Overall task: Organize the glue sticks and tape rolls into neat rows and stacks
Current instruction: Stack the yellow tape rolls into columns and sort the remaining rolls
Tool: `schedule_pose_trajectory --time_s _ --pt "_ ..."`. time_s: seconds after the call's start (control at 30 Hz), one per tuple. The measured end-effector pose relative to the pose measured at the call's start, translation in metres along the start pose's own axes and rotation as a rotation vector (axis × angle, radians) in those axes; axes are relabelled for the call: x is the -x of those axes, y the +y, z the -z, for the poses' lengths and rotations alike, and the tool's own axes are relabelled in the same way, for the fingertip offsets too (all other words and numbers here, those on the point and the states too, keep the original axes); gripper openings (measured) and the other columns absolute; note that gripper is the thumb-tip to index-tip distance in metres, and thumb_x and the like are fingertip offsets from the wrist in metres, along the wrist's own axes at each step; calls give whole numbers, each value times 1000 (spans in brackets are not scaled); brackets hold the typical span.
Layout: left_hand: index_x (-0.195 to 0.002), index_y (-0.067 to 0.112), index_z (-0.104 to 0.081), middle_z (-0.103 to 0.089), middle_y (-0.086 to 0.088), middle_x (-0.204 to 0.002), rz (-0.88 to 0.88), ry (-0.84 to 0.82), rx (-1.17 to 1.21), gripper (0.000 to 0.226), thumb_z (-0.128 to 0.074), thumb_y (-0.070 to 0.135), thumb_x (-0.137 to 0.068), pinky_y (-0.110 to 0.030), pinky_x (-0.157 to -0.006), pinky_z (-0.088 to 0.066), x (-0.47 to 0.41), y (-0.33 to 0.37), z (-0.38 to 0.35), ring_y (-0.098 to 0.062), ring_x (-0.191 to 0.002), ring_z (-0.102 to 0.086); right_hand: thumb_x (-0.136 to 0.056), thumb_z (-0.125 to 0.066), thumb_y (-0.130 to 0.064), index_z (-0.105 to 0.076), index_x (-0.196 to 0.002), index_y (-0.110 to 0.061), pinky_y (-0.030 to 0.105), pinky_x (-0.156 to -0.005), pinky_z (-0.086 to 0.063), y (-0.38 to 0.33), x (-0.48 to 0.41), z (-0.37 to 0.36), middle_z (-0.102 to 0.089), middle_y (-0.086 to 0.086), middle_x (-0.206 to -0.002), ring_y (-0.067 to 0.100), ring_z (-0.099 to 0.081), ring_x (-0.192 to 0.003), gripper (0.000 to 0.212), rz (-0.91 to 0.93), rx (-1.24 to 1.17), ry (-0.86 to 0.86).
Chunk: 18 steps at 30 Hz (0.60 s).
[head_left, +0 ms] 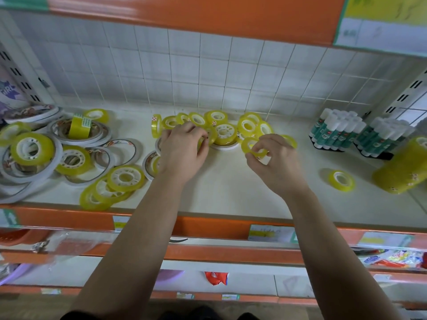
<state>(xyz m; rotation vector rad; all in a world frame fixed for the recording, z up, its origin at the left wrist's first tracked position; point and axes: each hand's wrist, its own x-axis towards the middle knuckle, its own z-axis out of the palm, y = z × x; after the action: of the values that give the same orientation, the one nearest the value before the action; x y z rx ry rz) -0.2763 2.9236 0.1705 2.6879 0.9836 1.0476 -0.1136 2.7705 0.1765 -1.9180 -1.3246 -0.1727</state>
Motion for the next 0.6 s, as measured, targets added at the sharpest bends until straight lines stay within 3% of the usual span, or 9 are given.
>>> schedule_pose_trajectory --time_s 0.23,0.43,0.6 --pt "-100 18 -71 -63 -4 -102 -12 -98 -2 19 -60 29 -90 -42 -88 -40 -23 17 15 -29 -96 -60 -78 -71 -27 -69 -81 -10 26 -73 -46 -2 11 10 -63 3 -99 11 -56 -87 18 15 -6 78" --pt "-98 19 -74 -60 -7 -107 59 -272 -169 34 -54 46 -93 -40 -88 -39 -32 8 -3 -28 -103 -56 -78 -73 -27 -71 -83 -11 16 -79 -41 -1 13 18 -64 7 -106 10 -57 -88 17 -29 -3 109" --pt "-93 18 -74 -58 -7 -104 40 -268 -121 31 -59 45 -91 -40 -84 -40 -27 7 -6 -30 -103 -55 -77 -73 -27 -71 -83 -10 14 -77 -40 -1 17 20 -64 6 -105 10 -58 -89 18 -29 1 130"
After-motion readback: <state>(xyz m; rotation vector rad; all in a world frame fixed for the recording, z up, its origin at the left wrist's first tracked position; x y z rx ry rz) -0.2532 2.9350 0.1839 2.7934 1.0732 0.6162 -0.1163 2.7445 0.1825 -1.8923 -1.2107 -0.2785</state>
